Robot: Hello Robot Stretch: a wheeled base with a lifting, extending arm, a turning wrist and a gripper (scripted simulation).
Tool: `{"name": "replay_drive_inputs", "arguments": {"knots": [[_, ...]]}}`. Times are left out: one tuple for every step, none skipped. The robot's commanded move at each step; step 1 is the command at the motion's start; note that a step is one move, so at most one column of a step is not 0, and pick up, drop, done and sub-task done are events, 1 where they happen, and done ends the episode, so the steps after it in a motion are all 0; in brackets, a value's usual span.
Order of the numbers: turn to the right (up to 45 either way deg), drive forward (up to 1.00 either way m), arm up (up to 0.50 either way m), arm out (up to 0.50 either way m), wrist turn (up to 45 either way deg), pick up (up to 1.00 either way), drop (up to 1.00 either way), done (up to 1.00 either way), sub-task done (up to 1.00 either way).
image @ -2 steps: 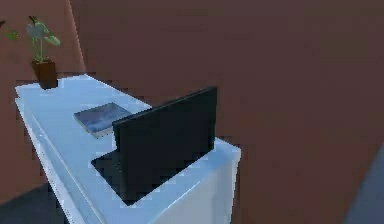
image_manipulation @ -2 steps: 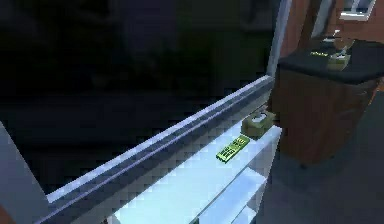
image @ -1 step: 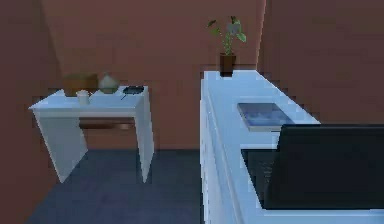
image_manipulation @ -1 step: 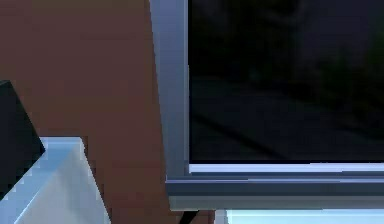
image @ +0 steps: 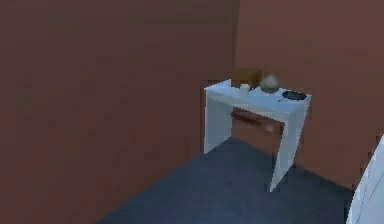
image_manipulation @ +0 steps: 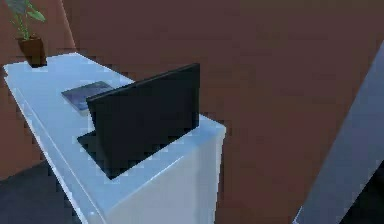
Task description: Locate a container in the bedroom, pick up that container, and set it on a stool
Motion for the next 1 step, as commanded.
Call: {"name": "replay_drive_inputs", "arguments": {"knots": [[-45.0, 0.0, 0.0, 0.0, 0.0, 0.0, 0.0, 0.0, 0.0]]}}
